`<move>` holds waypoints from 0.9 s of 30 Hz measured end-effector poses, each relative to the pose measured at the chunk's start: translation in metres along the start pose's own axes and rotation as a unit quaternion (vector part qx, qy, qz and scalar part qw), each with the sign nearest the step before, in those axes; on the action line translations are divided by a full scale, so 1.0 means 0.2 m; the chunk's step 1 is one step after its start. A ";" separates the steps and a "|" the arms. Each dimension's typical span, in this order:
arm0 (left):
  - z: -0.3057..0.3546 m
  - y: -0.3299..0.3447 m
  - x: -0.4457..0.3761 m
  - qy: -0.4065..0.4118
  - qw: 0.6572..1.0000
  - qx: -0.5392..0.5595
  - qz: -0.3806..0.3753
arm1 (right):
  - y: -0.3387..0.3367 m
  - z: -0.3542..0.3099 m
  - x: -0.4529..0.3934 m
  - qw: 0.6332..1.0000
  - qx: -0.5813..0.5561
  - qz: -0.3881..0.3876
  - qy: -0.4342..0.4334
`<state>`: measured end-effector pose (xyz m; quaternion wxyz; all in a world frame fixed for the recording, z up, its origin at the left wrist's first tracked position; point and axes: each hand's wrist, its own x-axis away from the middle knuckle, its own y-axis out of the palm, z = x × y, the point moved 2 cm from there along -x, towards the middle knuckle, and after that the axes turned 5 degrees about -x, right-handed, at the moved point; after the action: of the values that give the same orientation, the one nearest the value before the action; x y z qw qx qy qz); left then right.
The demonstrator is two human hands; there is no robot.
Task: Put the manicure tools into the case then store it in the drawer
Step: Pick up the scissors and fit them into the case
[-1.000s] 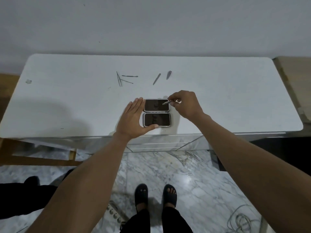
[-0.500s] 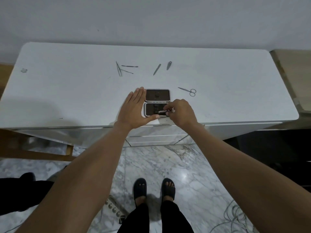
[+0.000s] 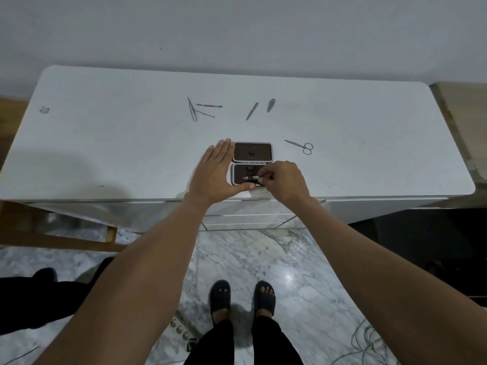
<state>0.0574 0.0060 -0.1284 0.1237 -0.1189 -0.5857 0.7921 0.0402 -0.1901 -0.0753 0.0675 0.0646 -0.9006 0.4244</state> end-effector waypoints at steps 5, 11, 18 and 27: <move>0.00 0.00 0.00 0.000 1.000 -0.003 0.002 | 0.02 -0.02 -0.01 1.000 -0.011 -0.014 -0.006; 0.01 0.00 0.00 -0.004 1.000 -0.007 -0.001 | -0.09 0.02 -0.02 0.997 0.001 0.072 0.014; 0.01 0.00 0.00 -0.012 1.000 -0.013 -0.002 | -0.24 0.25 -0.13 0.966 0.008 0.220 0.138; 0.01 -0.01 0.00 -0.018 1.000 -0.002 0.000 | -0.28 0.35 -0.27 0.958 0.015 0.220 0.182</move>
<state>0.0566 0.0041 -0.1257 0.1136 -0.1050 -0.5892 0.7930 0.0981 -0.2763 -0.0866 0.1347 -0.2127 -0.8586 0.4466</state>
